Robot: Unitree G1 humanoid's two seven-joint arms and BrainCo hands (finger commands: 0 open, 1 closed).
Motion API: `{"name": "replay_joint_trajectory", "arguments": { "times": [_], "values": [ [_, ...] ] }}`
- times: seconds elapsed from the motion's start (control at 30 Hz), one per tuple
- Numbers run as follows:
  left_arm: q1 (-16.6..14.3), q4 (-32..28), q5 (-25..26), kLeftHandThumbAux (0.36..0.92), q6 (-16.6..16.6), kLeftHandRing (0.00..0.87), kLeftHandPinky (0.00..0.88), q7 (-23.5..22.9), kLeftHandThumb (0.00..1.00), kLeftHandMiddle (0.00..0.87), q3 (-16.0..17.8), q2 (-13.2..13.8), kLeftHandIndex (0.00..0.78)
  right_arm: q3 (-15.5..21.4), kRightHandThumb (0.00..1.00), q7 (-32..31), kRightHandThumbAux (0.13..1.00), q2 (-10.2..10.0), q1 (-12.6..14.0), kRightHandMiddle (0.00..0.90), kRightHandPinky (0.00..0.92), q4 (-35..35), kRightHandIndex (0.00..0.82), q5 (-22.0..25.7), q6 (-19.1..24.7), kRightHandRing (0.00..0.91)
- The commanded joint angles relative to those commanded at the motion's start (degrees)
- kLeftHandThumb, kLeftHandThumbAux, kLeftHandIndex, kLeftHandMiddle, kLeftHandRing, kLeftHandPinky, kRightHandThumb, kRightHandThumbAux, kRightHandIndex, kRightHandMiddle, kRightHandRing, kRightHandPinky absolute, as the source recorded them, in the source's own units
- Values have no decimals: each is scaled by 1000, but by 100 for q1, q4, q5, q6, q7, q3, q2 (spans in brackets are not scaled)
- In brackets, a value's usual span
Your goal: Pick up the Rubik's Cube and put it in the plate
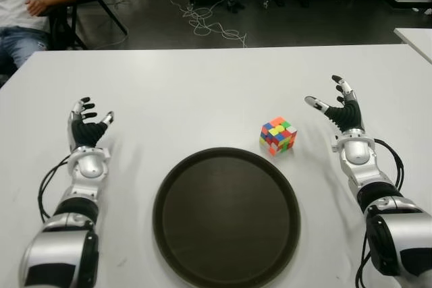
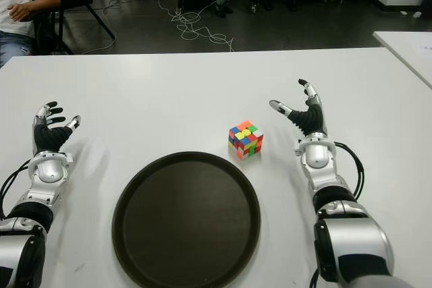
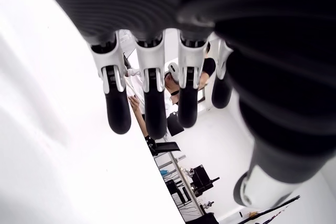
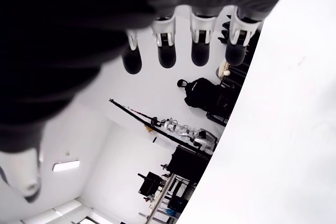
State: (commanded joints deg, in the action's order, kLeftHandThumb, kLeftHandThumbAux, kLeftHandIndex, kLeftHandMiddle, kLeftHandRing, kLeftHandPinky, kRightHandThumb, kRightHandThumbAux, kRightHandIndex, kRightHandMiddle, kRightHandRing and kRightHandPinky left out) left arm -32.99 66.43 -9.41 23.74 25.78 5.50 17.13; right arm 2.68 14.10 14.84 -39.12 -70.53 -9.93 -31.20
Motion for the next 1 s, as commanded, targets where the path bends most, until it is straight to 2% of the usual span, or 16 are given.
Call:
{"name": "replay_joint_trajectory", "arguments": {
  "times": [0.43,0.7,1.0],
  "values": [
    [1,11,-10,754,-2,234,270,13,143,213,0,-4,183,-123,0,118,495,51,-3,4,32,-24,50,-160,2,0],
    [-10,10,-11,753,-49,245,288,27,138,225,2,-5,191,-120,0,114,538,44,4,0,10,-32,19,-126,-25,0],
    [-17,21,-3,738,-62,253,287,8,135,226,5,-10,188,-109,0,120,522,38,17,0,29,-18,32,-99,-71,0]
  ]
}}
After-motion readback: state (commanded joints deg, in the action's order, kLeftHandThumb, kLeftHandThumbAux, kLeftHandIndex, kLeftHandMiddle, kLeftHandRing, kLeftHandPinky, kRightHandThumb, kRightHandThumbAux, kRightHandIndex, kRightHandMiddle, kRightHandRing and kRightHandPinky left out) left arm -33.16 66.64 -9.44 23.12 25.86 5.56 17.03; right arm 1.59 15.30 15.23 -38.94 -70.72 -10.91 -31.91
